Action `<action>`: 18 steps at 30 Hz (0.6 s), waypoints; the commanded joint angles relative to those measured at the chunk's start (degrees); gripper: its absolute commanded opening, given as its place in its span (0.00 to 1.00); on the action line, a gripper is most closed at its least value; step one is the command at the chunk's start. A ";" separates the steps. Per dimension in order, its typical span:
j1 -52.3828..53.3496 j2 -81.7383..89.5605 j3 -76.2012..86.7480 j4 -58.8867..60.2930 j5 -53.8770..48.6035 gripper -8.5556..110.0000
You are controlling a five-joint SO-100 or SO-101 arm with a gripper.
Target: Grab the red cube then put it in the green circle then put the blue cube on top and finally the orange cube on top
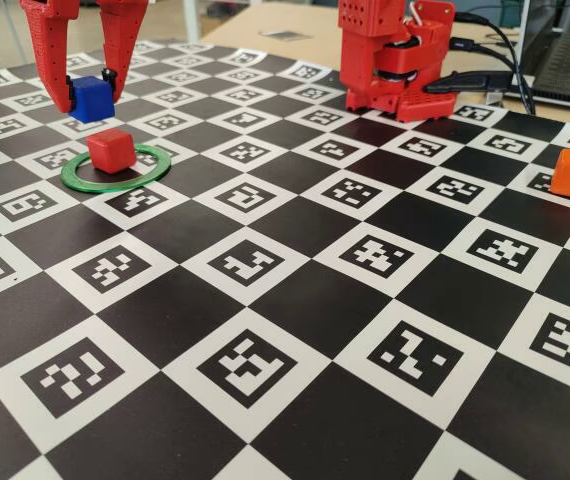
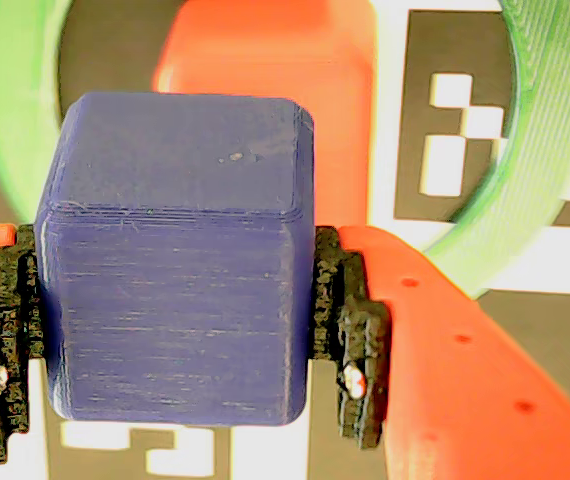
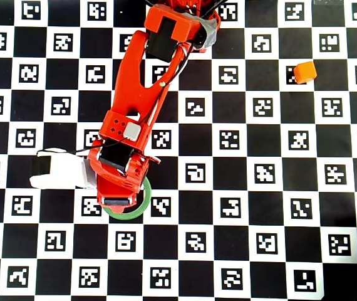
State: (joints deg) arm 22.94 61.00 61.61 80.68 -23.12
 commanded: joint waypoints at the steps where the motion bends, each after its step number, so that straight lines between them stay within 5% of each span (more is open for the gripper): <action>1: -0.62 1.85 -0.62 -0.62 0.09 0.08; 18: -1.23 1.32 0.79 -1.23 -0.09 0.08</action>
State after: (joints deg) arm 22.32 61.00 63.11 80.68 -23.12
